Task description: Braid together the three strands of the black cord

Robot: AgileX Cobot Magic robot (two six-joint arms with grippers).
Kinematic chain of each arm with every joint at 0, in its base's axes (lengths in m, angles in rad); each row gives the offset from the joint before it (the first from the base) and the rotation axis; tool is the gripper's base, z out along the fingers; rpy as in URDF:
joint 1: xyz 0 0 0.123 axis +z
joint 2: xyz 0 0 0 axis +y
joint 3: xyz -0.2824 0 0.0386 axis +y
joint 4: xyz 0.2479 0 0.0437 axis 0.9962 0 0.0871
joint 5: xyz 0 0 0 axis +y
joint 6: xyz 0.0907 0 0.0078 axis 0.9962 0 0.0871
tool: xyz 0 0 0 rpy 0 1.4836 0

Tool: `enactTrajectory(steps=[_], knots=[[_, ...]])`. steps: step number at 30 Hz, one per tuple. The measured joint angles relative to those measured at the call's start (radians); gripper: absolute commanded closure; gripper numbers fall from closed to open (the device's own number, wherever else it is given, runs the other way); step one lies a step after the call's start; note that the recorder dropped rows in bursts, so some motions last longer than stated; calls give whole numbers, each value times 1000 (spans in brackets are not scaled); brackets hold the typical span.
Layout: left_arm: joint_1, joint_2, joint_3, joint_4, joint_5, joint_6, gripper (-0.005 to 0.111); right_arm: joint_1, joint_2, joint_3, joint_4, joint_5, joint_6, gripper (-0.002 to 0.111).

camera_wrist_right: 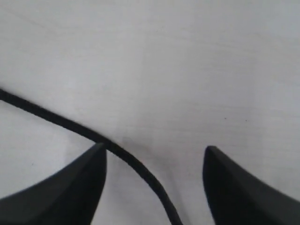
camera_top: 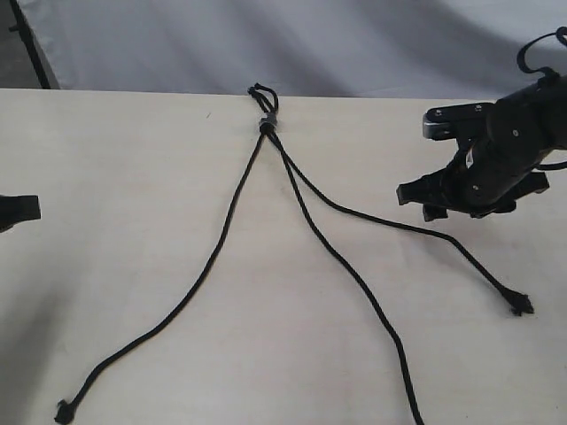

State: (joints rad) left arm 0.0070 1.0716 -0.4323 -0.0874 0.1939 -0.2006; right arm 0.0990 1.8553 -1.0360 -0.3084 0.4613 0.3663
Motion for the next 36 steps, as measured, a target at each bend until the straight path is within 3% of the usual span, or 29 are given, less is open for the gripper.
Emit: enactTrajectory(steps=[4,8,11,17,22,28,36], knots=[[-77,1,-35,-22,4,0,87,0,-38,-74,-54,130,0,43],[-241,50,-110,-38,4,-2,58,0,-115,-109,-116,200,4,43],[-378,136,-200,-39,4,-6,48,0,-158,-111,-125,215,6,43],[-564,392,-434,-48,44,-6,46,0,-168,-111,-134,230,8,43],[-665,653,-703,-52,209,-6,46,0,-168,-111,-160,234,8,43],[-726,897,-985,-52,391,-19,46,0,-168,-111,-175,239,28,43],[-732,1112,-1267,-55,605,-62,46,0,-168,-111,-178,226,46,43]])
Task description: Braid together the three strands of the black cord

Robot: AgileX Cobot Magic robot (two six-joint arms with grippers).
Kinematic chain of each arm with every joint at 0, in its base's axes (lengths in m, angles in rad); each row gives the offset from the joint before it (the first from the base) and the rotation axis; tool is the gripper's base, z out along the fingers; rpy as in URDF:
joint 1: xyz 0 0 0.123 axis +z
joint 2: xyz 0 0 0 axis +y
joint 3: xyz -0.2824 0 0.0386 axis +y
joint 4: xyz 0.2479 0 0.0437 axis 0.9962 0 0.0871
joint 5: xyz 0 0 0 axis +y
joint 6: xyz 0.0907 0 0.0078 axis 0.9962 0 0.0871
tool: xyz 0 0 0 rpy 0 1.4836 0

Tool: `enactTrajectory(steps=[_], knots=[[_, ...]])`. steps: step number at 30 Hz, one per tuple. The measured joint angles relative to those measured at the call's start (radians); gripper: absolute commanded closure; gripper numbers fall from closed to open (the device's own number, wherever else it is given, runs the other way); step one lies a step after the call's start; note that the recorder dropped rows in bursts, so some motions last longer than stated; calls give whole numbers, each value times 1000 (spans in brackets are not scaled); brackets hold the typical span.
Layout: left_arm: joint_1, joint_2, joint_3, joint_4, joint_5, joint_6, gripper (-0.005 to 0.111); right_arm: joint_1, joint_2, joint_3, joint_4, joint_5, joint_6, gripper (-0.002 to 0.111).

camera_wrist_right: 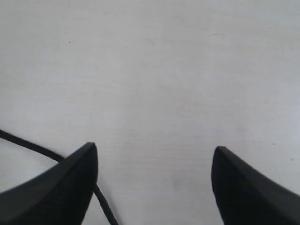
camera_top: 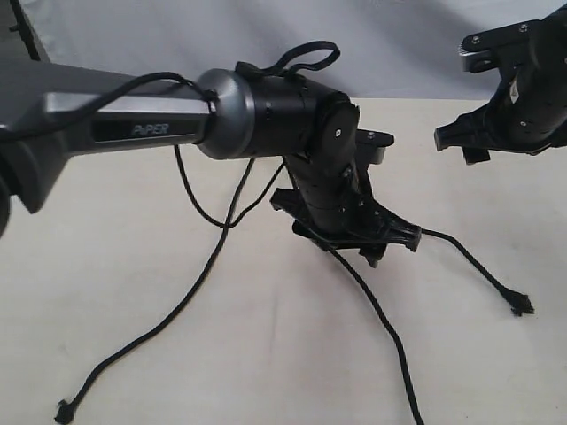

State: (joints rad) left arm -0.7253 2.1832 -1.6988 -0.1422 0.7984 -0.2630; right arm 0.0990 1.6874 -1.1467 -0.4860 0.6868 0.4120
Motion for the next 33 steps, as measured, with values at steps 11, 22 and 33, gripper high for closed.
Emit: enactTrajectory(steps=[11,22,33], knots=[[-10,167,-188,0,135,-19,57,0,0,0,0,-19,7,43],[-13,191,-215,34,214,-9,107,0,0,0,0,-28,10,43],[-19,179,-212,303,405,24,107,0,0,0,0,-35,15,43]])
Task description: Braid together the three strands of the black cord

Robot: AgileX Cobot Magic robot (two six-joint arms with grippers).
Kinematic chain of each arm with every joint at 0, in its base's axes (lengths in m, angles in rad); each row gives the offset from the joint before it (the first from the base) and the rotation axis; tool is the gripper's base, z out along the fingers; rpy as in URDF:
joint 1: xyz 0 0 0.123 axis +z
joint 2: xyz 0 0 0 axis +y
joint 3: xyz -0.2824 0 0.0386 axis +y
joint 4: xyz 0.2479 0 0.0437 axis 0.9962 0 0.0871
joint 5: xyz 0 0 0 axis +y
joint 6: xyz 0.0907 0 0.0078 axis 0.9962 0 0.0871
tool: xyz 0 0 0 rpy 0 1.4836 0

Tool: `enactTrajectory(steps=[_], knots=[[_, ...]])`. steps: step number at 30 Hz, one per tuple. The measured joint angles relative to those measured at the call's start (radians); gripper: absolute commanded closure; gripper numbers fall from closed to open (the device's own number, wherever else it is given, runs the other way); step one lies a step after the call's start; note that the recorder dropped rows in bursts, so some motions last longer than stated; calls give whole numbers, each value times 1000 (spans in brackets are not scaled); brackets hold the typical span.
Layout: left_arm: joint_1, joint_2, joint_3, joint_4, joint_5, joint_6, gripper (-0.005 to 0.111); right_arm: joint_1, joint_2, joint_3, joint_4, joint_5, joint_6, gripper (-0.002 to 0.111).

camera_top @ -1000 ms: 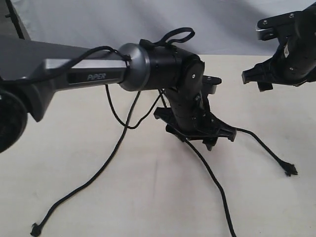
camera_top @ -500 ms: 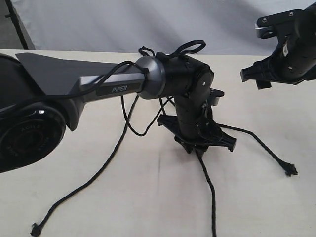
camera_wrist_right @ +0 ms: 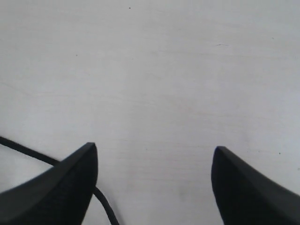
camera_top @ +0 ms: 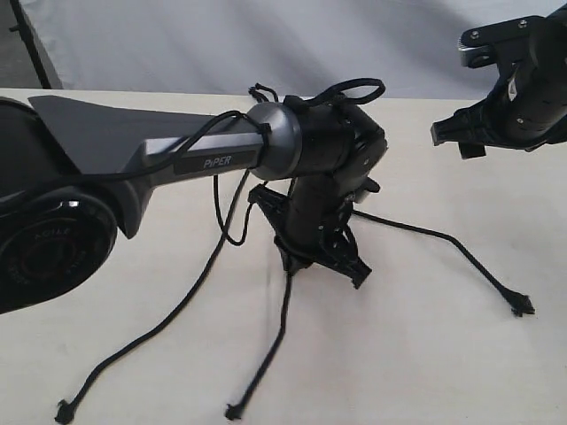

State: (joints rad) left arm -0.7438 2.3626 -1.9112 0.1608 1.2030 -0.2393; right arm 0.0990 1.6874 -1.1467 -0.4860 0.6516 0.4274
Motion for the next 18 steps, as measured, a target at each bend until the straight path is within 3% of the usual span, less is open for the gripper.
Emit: enactTrajectory(steps=[8,10,16,18], knots=[[23,-164,26,139,12,31,107,0,0,0,0,-2,0,43],[68,-214,60,147,12,39,107,0,0,0,0,-7,0,43],[305,-290,227,170,6,123,107,0,0,0,0,-13,0,43],[374,-290,307,170,-60,134,107,0,0,0,0,-15,0,43]])
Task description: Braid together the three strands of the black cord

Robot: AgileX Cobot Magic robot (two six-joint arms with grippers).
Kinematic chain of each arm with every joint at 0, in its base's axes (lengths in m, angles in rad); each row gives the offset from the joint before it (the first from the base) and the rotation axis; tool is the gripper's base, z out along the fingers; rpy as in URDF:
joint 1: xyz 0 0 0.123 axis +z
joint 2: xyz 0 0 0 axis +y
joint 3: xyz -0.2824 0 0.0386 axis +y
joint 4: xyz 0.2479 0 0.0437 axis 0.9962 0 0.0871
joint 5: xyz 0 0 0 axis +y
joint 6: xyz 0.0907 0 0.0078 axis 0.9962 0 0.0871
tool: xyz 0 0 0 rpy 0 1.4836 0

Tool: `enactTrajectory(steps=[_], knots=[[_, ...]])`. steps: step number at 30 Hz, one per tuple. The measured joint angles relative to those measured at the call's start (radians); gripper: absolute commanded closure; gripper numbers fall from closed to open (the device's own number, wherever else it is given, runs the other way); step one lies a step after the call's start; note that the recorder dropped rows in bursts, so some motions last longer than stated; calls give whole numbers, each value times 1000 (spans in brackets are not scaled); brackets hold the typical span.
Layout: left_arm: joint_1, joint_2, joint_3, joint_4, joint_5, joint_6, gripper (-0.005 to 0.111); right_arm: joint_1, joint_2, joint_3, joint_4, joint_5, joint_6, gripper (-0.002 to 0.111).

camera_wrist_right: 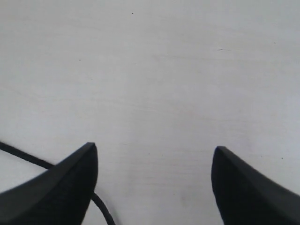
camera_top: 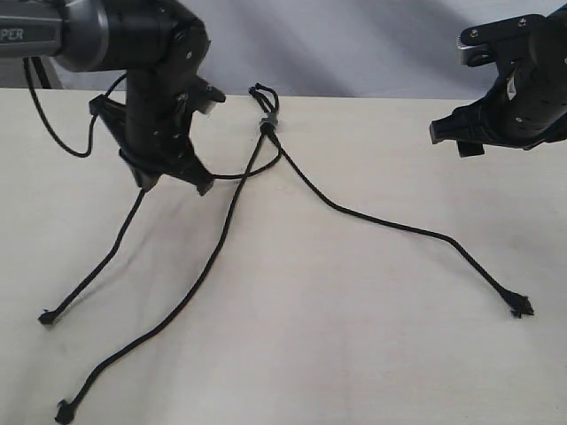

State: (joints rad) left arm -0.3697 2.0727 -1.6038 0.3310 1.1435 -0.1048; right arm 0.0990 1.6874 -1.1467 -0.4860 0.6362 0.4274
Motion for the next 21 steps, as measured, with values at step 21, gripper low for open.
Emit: enactTrajectory(steps=[21], knots=[[128,-4,298,-56,-245,25,77,0,0,0,11,-11,4,43]])
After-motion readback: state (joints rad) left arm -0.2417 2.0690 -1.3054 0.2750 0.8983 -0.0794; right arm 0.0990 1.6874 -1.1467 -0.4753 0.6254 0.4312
